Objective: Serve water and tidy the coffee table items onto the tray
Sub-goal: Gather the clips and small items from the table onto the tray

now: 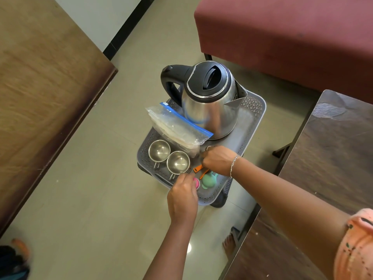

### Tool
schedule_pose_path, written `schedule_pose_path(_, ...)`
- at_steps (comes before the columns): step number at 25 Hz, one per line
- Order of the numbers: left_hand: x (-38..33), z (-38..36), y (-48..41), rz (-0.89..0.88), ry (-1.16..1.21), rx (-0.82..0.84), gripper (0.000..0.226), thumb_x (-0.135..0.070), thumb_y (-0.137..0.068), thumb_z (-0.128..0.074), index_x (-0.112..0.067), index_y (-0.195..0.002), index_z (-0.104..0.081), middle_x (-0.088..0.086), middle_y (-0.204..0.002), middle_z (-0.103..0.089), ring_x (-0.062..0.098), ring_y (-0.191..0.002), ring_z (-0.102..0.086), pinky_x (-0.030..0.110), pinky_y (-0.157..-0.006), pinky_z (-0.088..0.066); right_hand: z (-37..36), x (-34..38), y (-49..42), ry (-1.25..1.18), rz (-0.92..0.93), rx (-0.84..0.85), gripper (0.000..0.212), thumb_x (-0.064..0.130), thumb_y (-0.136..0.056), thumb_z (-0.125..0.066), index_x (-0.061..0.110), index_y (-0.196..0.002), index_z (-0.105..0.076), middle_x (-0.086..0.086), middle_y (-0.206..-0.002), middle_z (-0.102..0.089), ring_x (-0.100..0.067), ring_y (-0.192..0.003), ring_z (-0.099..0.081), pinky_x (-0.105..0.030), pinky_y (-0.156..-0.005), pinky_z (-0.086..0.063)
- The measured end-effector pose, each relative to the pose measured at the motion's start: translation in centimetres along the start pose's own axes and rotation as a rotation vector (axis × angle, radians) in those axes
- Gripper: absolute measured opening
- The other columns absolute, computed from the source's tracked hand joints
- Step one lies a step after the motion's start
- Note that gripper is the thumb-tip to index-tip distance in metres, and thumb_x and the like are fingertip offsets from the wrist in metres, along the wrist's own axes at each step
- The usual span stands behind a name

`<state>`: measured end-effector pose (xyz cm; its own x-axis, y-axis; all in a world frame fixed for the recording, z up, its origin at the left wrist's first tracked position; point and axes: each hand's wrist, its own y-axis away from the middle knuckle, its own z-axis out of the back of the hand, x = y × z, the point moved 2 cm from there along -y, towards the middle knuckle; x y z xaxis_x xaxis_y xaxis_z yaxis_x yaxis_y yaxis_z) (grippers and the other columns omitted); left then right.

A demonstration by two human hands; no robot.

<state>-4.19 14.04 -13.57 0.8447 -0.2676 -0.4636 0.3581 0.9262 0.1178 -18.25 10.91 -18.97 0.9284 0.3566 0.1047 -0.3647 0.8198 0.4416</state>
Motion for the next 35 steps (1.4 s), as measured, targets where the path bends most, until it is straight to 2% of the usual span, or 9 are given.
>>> schedule_pose_path(8,-0.1,-0.2,0.2,0.010,0.005,-0.007,0.014,-0.006,-0.085,-0.059,-0.003,-0.095,-0.068,0.014,-0.094,-0.068,0.034,-0.078,-0.064,0.038,-0.064,-0.050,0.4,0.4,0.9,-0.013,-0.063,0.024,0.017,-0.002,-0.086,-0.043,0.003,-0.082,-0.058,-0.016,-0.099,-0.065,-0.033,-0.095,-0.058,-0.032,-0.059,-0.036)
schedule_pose_path(11,0.2,-0.2,0.1,0.028,0.007,0.006,0.015,-0.007,-0.085,-0.058,-0.004,-0.097,-0.068,0.014,-0.096,-0.068,0.035,-0.081,-0.064,0.037,-0.065,-0.049,0.7,1.0,1.1,-0.073,-0.100,0.039,0.030,-0.001,-0.086,-0.042,0.005,-0.058,-0.037,-0.017,-0.097,-0.066,-0.032,-0.093,-0.057,-0.031,-0.054,-0.032)
schedule_pose_path(13,0.1,-0.2,-0.1,0.054,0.003,0.019,0.017,-0.009,-0.086,-0.057,-0.005,-0.100,-0.067,0.013,-0.099,-0.067,0.034,-0.084,-0.063,0.037,-0.066,-0.048,0.7,1.6,1.2,-0.134,-0.164,0.040,0.038,0.004,-0.088,-0.043,0.009,-0.053,-0.029,-0.018,-0.097,-0.065,-0.032,-0.094,-0.056,-0.034,-0.063,-0.038)
schedule_pose_path(15,0.0,-0.2,-0.2,0.065,-0.011,0.025,0.018,-0.010,-0.087,-0.056,-0.006,-0.102,-0.066,0.012,-0.101,-0.067,0.033,-0.086,-0.063,0.036,-0.067,-0.047,0.5,2.0,1.4,-0.173,-0.255,0.025,0.026,0.012,-0.090,-0.045,0.009,-0.064,-0.046,-0.017,-0.099,-0.063,-0.031,-0.096,-0.054,-0.041,-0.075,-0.042)
schedule_pose_path(17,-0.4,-0.1,-0.4,0.038,-0.019,0.017,0.019,-0.009,-0.087,-0.056,-0.005,-0.103,-0.066,0.013,-0.100,-0.067,0.033,-0.088,-0.063,0.037,-0.068,-0.048,0.3,2.2,1.5,-0.182,-0.329,-0.011,0.018,0.019,-0.091,-0.047,0.009,-0.087,-0.061,-0.015,-0.104,-0.061,-0.030,-0.097,-0.054,-0.038,-0.076,-0.039)
schedule_pose_path(20,-1.6,-0.4,-1.6,-0.099,-0.056,0.041,0.018,-0.005,-0.086,-0.053,-0.005,-0.100,-0.065,0.014,-0.097,-0.066,0.032,-0.088,-0.062,0.039,-0.067,-0.048,0.2,2.5,1.8,-0.224,-0.380,-0.050,0.019,0.020,-0.091,-0.046,0.009,-0.094,-0.061,-0.014,-0.108,-0.059,-0.032,-0.101,-0.053,-0.036,-0.074,-0.035)
schedule_pose_path(24,-3.1,-2.1,-5.5,-0.195,-0.293,0.362,0.023,0.000,-0.086,-0.041,-0.005,-0.102,-0.057,0.014,-0.110,-0.060,0.033,-0.100,-0.058,0.038,-0.075,-0.044,-0.3,2.4,2.3,-0.256,-0.433,-0.073,0.025,0.008,-0.091,-0.038,0.004,-0.109,-0.055,-0.019,-0.116,-0.056,-0.035,-0.108,-0.051,-0.041,-0.085,-0.039)
schedule_pose_path(29,-3.5,-3.9,-7.6,-0.189,-0.419,0.617,0.023,-0.002,-0.091,-0.038,0.001,-0.104,-0.056,0.022,-0.115,-0.058,0.039,-0.106,-0.057,0.042,-0.084,-0.045,-0.8,2.4,3.4,-0.301,-0.454,-0.129,0.030,0.004,-0.091,-0.033,0.000,-0.113,-0.052,-0.024,-0.118,-0.053,-0.034,-0.106,-0.054,-0.040,-0.085,-0.037)
schedule_pose_path(35,-3.2,-4.4,-7.1,-0.139,-0.445,0.629,0.025,0.002,-0.087,-0.039,0.002,-0.102,-0.059,0.023,-0.111,-0.060,0.038,-0.103,-0.058,0.041,-0.081,-0.046,-0.6,2.3,3.7,-0.304,-0.411,-0.127,0.025,0.002,-0.089,-0.036,0.002,-0.102,-0.058,-0.018,-0.109,-0.055,-0.031,-0.097,-0.056,-0.036,-0.072,-0.032)
